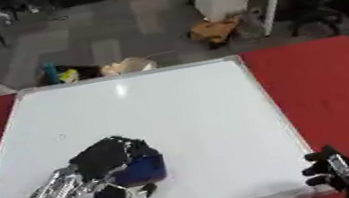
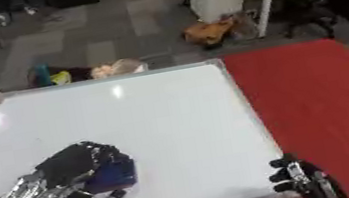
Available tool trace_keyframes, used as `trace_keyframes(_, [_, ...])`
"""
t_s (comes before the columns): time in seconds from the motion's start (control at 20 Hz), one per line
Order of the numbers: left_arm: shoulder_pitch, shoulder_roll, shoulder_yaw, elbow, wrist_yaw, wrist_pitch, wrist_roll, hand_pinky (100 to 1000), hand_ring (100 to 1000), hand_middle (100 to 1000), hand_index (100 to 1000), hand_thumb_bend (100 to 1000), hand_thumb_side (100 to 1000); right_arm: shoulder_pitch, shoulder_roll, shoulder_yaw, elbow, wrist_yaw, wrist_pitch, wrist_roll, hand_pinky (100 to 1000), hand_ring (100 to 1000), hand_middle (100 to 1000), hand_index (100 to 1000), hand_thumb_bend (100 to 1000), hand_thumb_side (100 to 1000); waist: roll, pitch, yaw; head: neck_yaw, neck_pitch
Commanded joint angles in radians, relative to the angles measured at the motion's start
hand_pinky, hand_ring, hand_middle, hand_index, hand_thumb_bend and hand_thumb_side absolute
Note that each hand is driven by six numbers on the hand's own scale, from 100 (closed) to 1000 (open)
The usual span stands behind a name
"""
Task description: Wipe the whiteboard clean with a brush.
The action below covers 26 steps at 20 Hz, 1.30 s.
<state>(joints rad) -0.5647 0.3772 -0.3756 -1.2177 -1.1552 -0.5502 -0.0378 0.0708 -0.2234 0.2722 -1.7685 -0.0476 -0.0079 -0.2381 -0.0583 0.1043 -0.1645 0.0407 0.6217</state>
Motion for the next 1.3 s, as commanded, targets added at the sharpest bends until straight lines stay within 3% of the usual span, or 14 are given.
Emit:
trace_keyframes(0.05, [-0.017,0.007,0.006,-0.012,-0.002,0.003,0.003,606,644,699,870,305,715,-0.006,-0.004,-0.001,-0.014,-0.005,-0.001,0.002,599,633,475,679,100,883,0.003,-0.009,-0.002,-0.005,-0.009])
trace_keyframes(0.5, [-0.014,0.004,0.004,-0.004,-0.010,0.005,-0.019,596,619,689,876,275,691,-0.006,-0.004,-0.001,-0.013,-0.005,-0.001,0.002,600,633,475,679,100,884,0.002,-0.008,-0.002,-0.011,-0.010])
trace_keyframes(0.75, [-0.013,0.004,0.005,-0.004,-0.007,0.007,-0.026,589,612,685,877,213,610,-0.006,-0.005,-0.002,-0.015,-0.005,-0.001,0.003,600,633,475,679,100,883,0.001,-0.009,0.000,-0.011,-0.010])
trace_keyframes(1.3, [-0.014,0.006,0.006,-0.014,0.011,0.014,-0.031,583,597,670,874,128,553,-0.005,-0.005,-0.002,-0.015,-0.005,0.000,0.003,600,633,476,679,100,883,0.001,-0.009,0.001,-0.013,-0.010])
